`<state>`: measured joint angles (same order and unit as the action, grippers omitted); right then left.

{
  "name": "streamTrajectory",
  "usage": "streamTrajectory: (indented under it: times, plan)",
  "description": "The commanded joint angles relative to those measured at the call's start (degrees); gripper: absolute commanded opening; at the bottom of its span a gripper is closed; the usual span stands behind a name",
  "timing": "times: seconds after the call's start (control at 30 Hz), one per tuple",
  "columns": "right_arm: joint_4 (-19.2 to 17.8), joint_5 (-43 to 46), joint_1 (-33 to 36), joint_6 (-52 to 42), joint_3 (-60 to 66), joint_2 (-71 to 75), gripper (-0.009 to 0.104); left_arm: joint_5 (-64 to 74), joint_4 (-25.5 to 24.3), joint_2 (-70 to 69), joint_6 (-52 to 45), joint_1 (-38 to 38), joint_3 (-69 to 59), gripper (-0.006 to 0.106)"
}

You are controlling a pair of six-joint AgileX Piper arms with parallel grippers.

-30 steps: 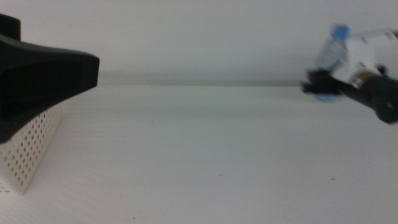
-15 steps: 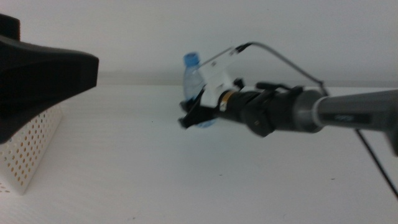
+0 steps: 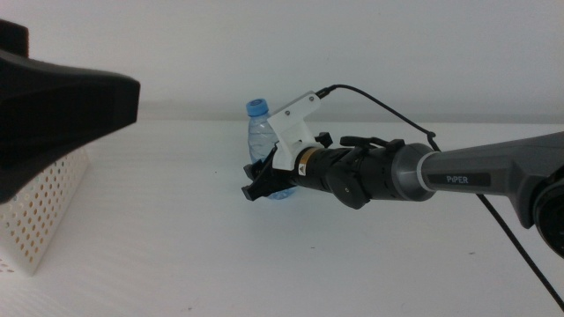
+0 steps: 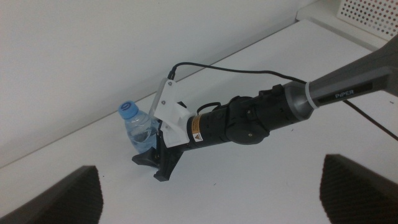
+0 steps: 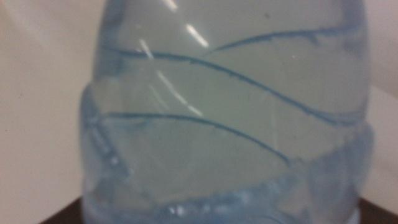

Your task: Use arms to grab the bottles and put them into the dustbin to the left of the table.

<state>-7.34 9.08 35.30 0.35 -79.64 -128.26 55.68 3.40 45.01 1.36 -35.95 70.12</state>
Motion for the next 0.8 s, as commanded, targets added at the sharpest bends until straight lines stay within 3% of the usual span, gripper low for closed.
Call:
streamTrajectory:
  times: [0.0, 0.07, 0.47, 0.77]
  plan:
    - [0.0, -2.8, 0.1, 1.8, 0.1, 0.0, 0.069, -1.0, 0.0, -0.3, 0.5, -0.3, 0.0, 0.094]
    - [0.0, -2.8, 0.1, 2.4, 1.2, 0.3, 0.076, -1.0, 0.0, -0.3, 0.5, -0.3, 0.0, 0.094]
    - [0.0, -3.5, 0.1, 5.5, 9.7, 7.1, 0.076, -1.0, 0.0, -0.3, 0.5, -0.3, 0.0, 0.094]
    - [0.4, -14.8, 0.3, 5.8, 14.3, 16.7, 0.076, -1.0, 0.0, -0.3, 0.5, -0.3, 0.0, 0.094]
